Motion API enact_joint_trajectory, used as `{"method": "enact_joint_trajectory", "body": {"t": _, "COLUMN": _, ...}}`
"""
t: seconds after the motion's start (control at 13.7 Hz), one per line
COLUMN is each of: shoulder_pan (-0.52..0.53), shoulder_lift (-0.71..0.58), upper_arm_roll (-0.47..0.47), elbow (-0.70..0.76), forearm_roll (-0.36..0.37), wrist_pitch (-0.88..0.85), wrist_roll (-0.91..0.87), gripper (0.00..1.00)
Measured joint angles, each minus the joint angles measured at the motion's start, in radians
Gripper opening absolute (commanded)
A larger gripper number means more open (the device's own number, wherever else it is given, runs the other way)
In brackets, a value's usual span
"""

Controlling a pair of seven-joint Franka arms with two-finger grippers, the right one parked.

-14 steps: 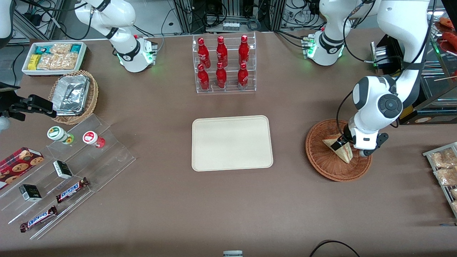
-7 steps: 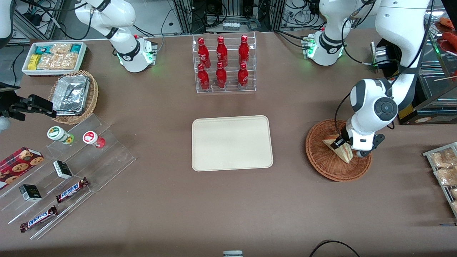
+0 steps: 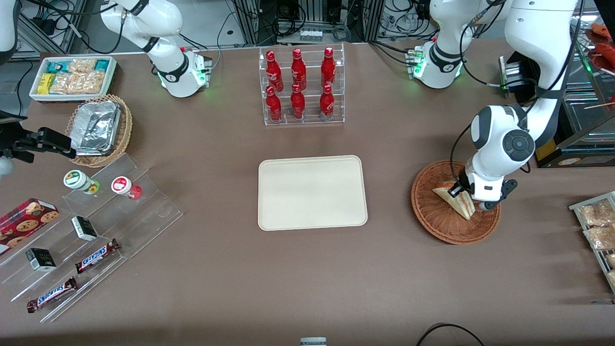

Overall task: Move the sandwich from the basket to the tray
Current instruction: 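Lower the open left gripper around the sandwich and close it, then lift the sandwich and carry it over the beige tray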

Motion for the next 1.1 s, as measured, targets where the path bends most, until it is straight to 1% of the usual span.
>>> {"method": "enact_joint_trajectory", "body": {"t": 0.15, "shoulder_pan": -0.002, "shoulder_lift": -0.029, "upper_arm_roll": -0.005, "elbow": 0.028, "forearm_roll": 0.000, "wrist_pitch": -0.088, "wrist_roll": 0.032, "gripper": 0.00}}
{"method": "enact_joint_trajectory", "body": {"t": 0.37, "shoulder_pan": -0.046, "shoulder_lift": -0.073, "upper_arm_roll": -0.014, "elbow": 0.147, "forearm_roll": 0.000, "wrist_pitch": -0.309, "wrist_roll": 0.044, "gripper": 0.00}}
{"method": "enact_joint_trajectory", "body": {"t": 0.44, "shoulder_pan": -0.065, "shoulder_lift": -0.078, "upper_arm_roll": -0.019, "elbow": 0.180, "forearm_roll": 0.000, "wrist_pitch": -0.352, "wrist_roll": 0.044, "gripper": 0.00}}
{"method": "enact_joint_trajectory", "body": {"t": 0.59, "shoulder_pan": -0.103, "shoulder_lift": -0.078, "upper_arm_roll": -0.035, "elbow": 0.217, "forearm_roll": 0.000, "wrist_pitch": -0.387, "wrist_roll": 0.044, "gripper": 0.00}}
{"method": "enact_joint_trajectory", "body": {"t": 0.8, "shoulder_pan": -0.192, "shoulder_lift": -0.062, "upper_arm_roll": -0.045, "elbow": 0.244, "forearm_roll": -0.003, "wrist_pitch": -0.389, "wrist_roll": 0.040, "gripper": 0.00}}
{"method": "enact_joint_trajectory", "body": {"t": 1.1, "shoulder_pan": -0.325, "shoulder_lift": 0.011, "upper_arm_roll": -0.052, "elbow": 0.317, "forearm_roll": -0.005, "wrist_pitch": -0.389, "wrist_roll": 0.037, "gripper": 0.00}}
